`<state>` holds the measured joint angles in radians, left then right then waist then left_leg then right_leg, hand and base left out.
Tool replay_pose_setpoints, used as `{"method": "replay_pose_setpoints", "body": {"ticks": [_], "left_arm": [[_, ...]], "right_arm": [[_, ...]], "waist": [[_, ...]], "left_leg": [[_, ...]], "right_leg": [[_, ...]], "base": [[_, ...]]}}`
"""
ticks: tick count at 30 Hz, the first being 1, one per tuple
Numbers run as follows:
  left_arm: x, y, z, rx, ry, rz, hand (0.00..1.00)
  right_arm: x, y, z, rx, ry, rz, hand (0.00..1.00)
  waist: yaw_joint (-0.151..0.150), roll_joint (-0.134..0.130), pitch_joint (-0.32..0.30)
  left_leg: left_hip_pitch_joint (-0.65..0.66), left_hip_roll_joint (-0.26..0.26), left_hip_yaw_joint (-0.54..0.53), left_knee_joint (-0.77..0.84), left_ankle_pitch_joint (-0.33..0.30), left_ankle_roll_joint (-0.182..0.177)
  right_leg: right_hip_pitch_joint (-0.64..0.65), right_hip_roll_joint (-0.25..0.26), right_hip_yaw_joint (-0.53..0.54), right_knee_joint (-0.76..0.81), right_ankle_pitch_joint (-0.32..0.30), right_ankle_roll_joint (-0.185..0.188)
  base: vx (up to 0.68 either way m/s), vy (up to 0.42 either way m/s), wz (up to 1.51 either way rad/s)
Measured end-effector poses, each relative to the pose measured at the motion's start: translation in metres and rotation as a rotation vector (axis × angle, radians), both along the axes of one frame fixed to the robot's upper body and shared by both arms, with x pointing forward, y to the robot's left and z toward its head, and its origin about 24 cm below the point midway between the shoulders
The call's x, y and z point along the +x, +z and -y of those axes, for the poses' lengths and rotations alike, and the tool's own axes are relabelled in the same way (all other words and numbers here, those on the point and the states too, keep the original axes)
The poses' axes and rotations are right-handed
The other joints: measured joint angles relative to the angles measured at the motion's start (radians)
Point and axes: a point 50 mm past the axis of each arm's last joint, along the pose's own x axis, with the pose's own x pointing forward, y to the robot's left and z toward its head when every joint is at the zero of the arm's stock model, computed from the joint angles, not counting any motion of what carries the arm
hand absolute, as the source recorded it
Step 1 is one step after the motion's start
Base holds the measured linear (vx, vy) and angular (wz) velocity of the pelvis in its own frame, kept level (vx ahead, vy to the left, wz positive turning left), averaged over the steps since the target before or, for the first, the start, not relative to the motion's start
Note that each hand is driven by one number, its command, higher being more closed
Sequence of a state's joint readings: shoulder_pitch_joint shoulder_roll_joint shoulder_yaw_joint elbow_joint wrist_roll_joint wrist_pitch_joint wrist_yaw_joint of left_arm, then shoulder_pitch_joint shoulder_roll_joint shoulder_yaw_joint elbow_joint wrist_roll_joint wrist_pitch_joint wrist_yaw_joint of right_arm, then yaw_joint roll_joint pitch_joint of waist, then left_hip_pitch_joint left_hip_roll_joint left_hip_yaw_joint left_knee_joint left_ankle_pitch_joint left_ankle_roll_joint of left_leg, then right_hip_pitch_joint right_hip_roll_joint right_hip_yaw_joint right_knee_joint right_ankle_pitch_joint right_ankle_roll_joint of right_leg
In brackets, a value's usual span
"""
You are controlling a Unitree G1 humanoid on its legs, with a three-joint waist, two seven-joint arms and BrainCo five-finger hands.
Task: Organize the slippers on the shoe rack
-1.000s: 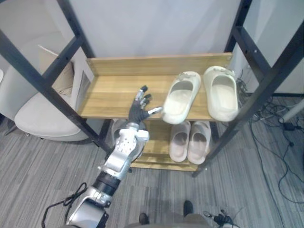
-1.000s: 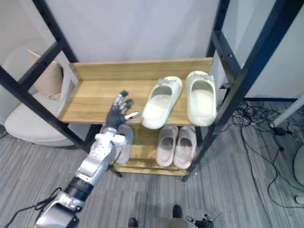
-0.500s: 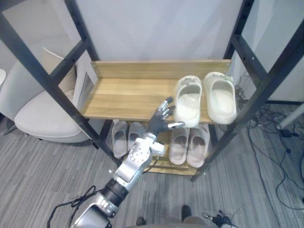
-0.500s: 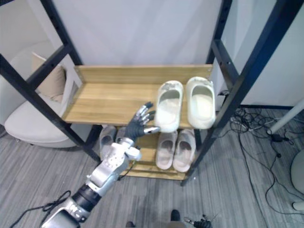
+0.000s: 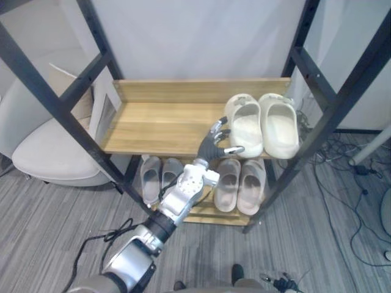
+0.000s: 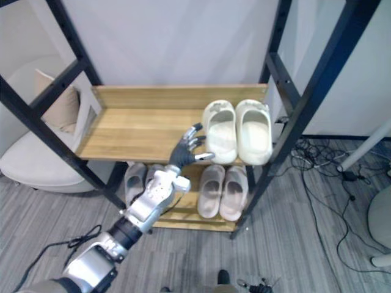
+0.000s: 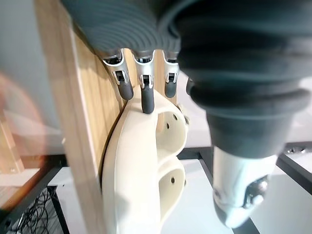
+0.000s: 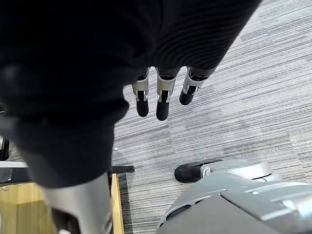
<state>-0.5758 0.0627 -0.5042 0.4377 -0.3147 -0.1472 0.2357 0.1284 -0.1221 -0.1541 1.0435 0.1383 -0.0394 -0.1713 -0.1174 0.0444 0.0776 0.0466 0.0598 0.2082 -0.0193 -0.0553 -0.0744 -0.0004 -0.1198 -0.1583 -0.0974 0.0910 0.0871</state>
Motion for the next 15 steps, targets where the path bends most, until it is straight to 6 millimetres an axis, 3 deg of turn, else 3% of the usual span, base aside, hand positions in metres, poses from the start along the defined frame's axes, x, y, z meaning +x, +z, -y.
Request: {"method": "replay_pose_setpoints", "body": {"ticks": [11, 15], "left_arm": [[0.003, 0.003, -0.008, -0.016, 0.031, -0.001, 0.00], [-0.008, 0.003, -0.018, -0.033, 0.031, 0.010, 0.00]], "right_arm": [[0.005, 0.001, -0.001, 0.000, 0.001, 0.011, 0.00], [0.006, 0.001, -0.001, 0.011, -0.013, 0.018, 0.00]], "waist": [[-0.006, -0.006, -0.001], [-0.006, -0.006, -0.001]], "left_leg": [[0.001, -0.003, -0.004, 0.000, 0.003, 0.006], [-0.002, -0.004, -0.015, 0.000, 0.005, 0.008]], "right_leg": [[0.003, -0.001, -0.010, 0.000, 0.000, 0.000], [0.006, -0.001, -0.024, 0.000, 0.000, 0.001]], "base": [[0.00, -0.001, 0.00], [-0.01, -0.011, 0.07]]}}
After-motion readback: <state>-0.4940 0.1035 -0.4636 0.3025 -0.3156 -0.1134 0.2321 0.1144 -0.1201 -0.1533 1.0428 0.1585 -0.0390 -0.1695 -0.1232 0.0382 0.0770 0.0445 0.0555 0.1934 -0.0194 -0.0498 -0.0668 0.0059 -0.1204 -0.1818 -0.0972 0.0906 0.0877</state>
